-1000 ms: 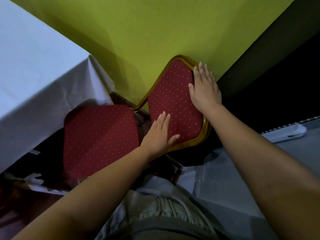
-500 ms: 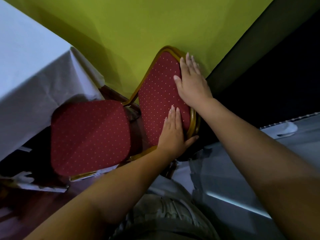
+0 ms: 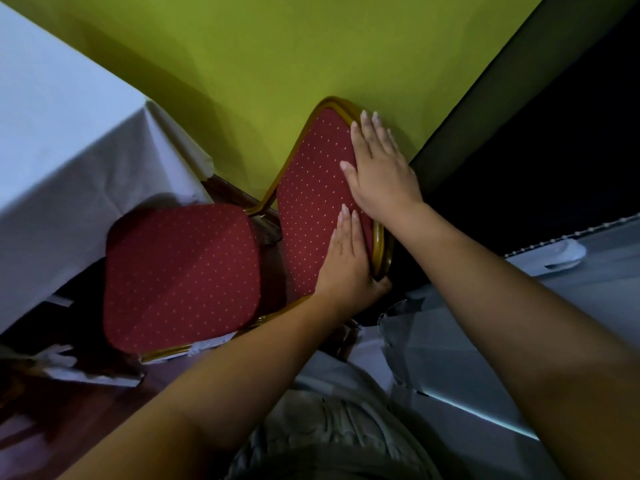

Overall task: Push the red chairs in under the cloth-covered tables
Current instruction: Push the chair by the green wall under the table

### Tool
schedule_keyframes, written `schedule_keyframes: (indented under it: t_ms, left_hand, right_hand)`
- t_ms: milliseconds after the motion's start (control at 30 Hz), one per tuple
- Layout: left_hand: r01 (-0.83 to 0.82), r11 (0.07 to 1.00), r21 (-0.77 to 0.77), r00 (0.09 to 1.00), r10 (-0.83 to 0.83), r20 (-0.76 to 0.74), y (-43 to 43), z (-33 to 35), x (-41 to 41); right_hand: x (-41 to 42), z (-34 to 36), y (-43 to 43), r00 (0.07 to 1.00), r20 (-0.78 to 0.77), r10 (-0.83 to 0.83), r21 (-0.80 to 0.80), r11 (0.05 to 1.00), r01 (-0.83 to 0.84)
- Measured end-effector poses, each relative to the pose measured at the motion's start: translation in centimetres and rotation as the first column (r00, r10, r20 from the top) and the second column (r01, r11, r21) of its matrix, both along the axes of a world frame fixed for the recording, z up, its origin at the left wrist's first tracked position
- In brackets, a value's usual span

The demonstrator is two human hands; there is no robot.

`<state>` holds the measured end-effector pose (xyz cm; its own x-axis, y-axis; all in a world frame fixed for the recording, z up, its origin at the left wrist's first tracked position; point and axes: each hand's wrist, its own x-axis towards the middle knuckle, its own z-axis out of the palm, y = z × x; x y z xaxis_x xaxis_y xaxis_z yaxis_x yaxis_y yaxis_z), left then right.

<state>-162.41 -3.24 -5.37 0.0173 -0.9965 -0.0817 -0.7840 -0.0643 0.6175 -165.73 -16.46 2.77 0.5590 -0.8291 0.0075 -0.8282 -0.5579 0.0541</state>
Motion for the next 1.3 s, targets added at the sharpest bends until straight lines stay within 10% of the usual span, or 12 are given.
schedule_keyframes:
  t_ms: [433, 1300]
  left_hand:
    - [0.037, 0.992, -0.122, 0.992, -0.022, 0.127, 5.4, -0.6, 5.9]
    - [0.037, 0.966, -0.254, 0.997, -0.017, 0.080, 22.3, 0.0, 16.7]
  right_hand:
    - [1.4, 1.2, -0.3, 0.969, 0.200, 0.144, 0.267, 0.943, -0.196]
    - [8.7, -1.6, 16.1, 0.881, 0.414, 0.228, -0.014, 0.970, -0.244]
